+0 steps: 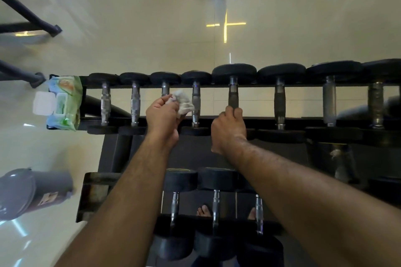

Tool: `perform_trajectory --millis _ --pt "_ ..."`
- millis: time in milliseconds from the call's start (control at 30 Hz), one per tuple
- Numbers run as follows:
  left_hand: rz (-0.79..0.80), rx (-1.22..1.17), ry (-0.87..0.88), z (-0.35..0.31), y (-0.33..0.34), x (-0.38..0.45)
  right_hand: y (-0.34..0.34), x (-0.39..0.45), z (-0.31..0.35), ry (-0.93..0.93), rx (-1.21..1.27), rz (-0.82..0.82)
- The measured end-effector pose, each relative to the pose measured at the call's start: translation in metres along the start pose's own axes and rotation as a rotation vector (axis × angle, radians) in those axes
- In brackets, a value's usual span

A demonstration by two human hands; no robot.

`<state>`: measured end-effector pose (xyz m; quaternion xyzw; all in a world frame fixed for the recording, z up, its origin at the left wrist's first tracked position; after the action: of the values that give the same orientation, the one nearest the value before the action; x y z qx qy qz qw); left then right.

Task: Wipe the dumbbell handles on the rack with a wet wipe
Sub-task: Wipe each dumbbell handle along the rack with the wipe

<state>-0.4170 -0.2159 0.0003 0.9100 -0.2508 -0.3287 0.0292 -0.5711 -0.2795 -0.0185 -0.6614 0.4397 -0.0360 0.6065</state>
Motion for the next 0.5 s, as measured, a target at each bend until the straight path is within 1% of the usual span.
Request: perform_trajectory --millis 100,167,233,333,433,500 --pt "0.071 -0.072 -0.076 -0.003 -0.006 -0.003 -0.001 0.002 0.012 0.073 -0.049 0.037" --pt "0.132 -0.163 -0.167 -0.003 -0.004 -0.007 0.002 0.002 0.016 0.12 0.008 0.025" --pt "0.185 -0.217 -0.238 -0.003 -0.001 -0.009 0.005 0.0 0.014 0.137 0.089 -0.021" --pt "0.22 -0.156 -0.234 -0.004 -0.001 -0.004 0.018 -0.006 0.0 0.083 0.217 -0.193" --pt "0.223 -0.123 -0.225 -0.003 0.0 0.005 0.044 -0.018 -0.024 0.011 0.52 -0.418" --pt "0.215 -0.111 -0.233 -0.002 0.001 0.011 0.059 -0.023 -0.034 0.033 0.72 -0.527"
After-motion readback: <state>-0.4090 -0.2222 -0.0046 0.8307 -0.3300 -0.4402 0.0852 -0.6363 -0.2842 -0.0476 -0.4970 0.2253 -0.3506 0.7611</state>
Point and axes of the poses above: each hand's wrist, its own x-axis towards the middle knuckle, its own y-axis out of the palm, z = x × y, the point moved 3 cm from there along x, towards the middle knuckle, and after that the axes turned 2 degrees about -x, right-handed, at the moved point
